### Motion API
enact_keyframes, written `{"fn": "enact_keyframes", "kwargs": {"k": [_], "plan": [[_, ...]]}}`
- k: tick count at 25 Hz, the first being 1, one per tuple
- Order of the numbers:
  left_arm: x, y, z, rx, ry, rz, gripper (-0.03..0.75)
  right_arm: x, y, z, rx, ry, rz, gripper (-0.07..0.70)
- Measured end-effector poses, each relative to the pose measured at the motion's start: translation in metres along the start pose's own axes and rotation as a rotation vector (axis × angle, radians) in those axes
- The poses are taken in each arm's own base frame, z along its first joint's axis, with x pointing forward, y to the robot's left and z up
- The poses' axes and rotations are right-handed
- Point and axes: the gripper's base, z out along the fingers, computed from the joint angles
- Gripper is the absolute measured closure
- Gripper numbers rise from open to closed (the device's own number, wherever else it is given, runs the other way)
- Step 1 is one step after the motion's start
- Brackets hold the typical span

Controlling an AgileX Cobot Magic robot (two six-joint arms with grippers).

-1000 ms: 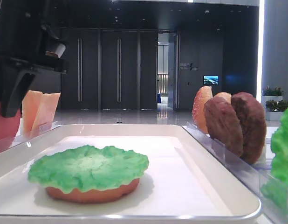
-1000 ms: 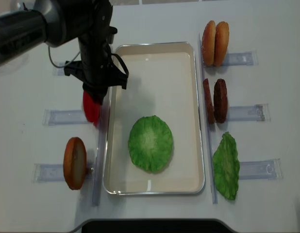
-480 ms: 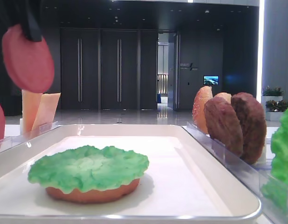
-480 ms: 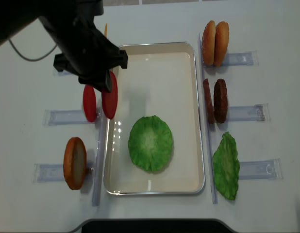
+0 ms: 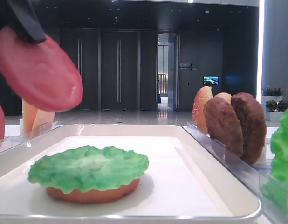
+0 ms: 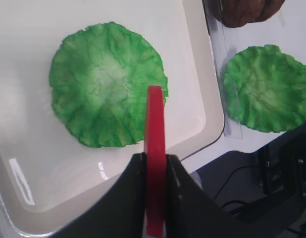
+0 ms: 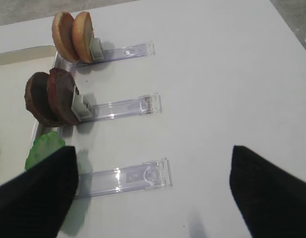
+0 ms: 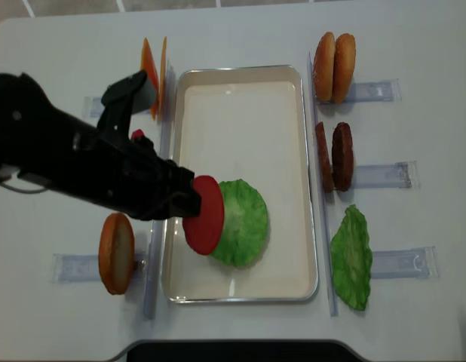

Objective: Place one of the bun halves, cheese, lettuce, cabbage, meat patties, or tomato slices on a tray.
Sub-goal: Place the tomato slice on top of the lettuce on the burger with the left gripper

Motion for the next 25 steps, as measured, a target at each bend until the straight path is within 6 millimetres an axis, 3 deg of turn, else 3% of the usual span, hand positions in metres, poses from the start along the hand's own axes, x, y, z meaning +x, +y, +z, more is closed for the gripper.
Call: {"fn": "enact_keyframes", "kwargs": {"k": [4, 10, 19, 25], "plan": [[0.015, 0.011, 0.015, 0.049, -0.028, 0.041, 0.650, 0.000, 0.000, 0.000, 0.000, 0.000, 0.000, 0.041], [0.007, 0.014, 0.025, 0.107, -0.171, -0.007, 0.650, 0.000, 0.000, 0.000, 0.000, 0.000, 0.000, 0.041], [0.005, 0.025, 0.067, 0.154, -0.066, -0.029, 0.650, 0.000, 0.000, 0.000, 0.000, 0.000, 0.000, 0.041], [0.007, 0.031, 0.082, 0.163, -0.026, -0.021, 0.650, 0.000, 0.000, 0.000, 0.000, 0.000, 0.000, 0.041]]}}
